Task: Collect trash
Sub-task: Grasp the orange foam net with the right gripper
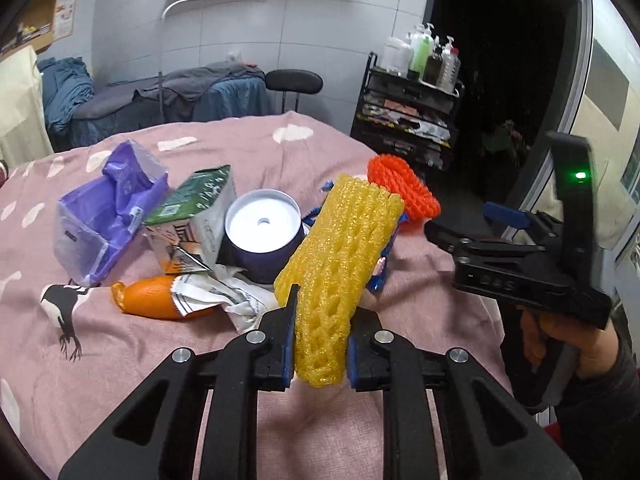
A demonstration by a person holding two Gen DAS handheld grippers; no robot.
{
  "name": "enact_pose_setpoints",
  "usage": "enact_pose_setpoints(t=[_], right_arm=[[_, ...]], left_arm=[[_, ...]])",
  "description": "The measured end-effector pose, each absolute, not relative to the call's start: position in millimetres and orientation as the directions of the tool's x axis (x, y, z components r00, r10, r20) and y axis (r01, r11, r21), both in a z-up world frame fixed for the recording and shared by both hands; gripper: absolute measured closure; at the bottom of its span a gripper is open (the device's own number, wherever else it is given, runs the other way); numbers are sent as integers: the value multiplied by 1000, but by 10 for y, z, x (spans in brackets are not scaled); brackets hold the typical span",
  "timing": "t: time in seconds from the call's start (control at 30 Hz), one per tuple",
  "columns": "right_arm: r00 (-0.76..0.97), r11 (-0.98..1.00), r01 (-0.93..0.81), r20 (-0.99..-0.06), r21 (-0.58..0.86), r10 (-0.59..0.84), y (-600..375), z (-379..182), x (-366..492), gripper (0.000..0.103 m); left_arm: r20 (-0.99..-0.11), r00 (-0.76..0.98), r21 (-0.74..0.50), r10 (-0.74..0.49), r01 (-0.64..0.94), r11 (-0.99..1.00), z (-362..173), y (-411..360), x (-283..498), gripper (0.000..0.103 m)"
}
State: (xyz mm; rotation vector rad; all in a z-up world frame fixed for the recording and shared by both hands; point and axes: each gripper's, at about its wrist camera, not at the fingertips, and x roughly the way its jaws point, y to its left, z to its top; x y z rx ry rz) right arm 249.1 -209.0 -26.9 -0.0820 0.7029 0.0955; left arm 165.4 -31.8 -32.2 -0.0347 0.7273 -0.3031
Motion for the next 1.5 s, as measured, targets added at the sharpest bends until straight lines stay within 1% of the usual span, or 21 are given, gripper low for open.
enact_pose_setpoints(t=[0.07, 0.13, 0.23, 0.27, 0.3, 0.33, 0.37, 0.5, 0.63, 0.73, 0.77, 0.8, 0.87, 1.0, 1.13, 1.17, 1.2, 1.27, 1.3, 1.37, 1.5], right_arm=[[750, 989, -131, -658, -62, 58, -2047, -296, 2598, 15], [740, 987, -144, -671, -76, 57, -2024, -338, 2711, 24], [733, 981, -170, -677, -89, 66, -1984, -384, 2800, 43], [725, 979, -181, -685, -92, 70, -1969, -406, 2831, 59], [715, 979, -187, -695, -82, 78, -1969, -429, 2858, 73], [710, 980, -187, -698, -63, 91, -1982, -435, 2866, 79], [707, 981, -188, -699, -47, 102, -1996, -434, 2870, 89], [715, 983, -184, -688, -17, 122, -2012, -411, 2797, 98], [725, 980, -200, -675, -15, 138, -1995, -335, 2692, 100], [745, 980, -196, -655, -35, 126, -1993, -277, 2650, 97], [758, 982, -188, -640, -32, 124, -2007, -241, 2655, 88], [765, 983, -179, -632, -25, 123, -2020, -223, 2658, 61], [787, 988, -152, -603, 17, 132, -2070, -148, 2714, 25], [778, 986, -158, -607, 59, 161, -2057, -86, 2929, 26], [716, 975, -169, -662, 145, 223, -2083, -188, 3239, 26], [692, 972, -167, -682, 168, 237, -2090, -253, 3316, 34], [670, 969, -162, -701, 186, 246, -2090, -320, 3373, 53], [654, 958, -174, -700, 227, 285, -2086, -383, 3397, 62], [660, 956, -174, -692, 235, 291, -2086, -378, 3370, 66], [673, 956, -173, -681, 236, 290, -2080, -345, 3311, 69], [712, 958, -169, -644, 232, 281, -2100, -218, 3093, 70]], left_arm=[[-646, 707, -146, -287, 255, 956, -317, -297, 1652, 84], [-647, 705, -154, -291, 252, 955, -330, -284, 1646, 84], [-649, 702, -159, -294, 253, 954, -334, -285, 1656, 84], [-648, 702, -161, -295, 252, 954, -336, -281, 1650, 84], [-647, 703, -162, -296, 252, 954, -330, -278, 1651, 84], [-644, 705, -163, -297, 252, 954, -325, -269, 1657, 84], [-642, 707, -165, -298, 252, 954, -325, -266, 1647, 84], [-637, 708, -174, -305, 253, 952, -322, -269, 1631, 84], [-630, 712, -177, -310, 256, 950, -314, -269, 1582, 84], [-623, 716, -190, -315, 252, 949, -310, -259, 1554, 84], [-623, 715, -194, -318, 252, 948, -312, -254, 1556, 84], [-624, 714, -196, -318, 252, 948, -317, -242, 1563, 84], [-626, 712, -197, -318, 251, 948, -330, -233, 1568, 84], [-627, 710, -197, -320, 253, 947, -332, -223, 1578, 84], [-628, 710, -196, -319, 253, 947, -335, -226, 1570, 84], [-629, 709, -196, -320, 253, 947, -336, -226, 1571, 84], [-629, 709, -197, -320, 253, 947, -336, -231, 1572, 84], [-629, 708, -197, -321, 254, 947, -335, -232, 1573, 84], [-628, 710, -197, -320, 253, 947, -333, -232, 1572, 84], [-624, 713, -198, -321, 252, 947, -329, -235, 1570, 84], [-616, 717, -202, -326, 256, 945, -315, -255, 1540, 84]])
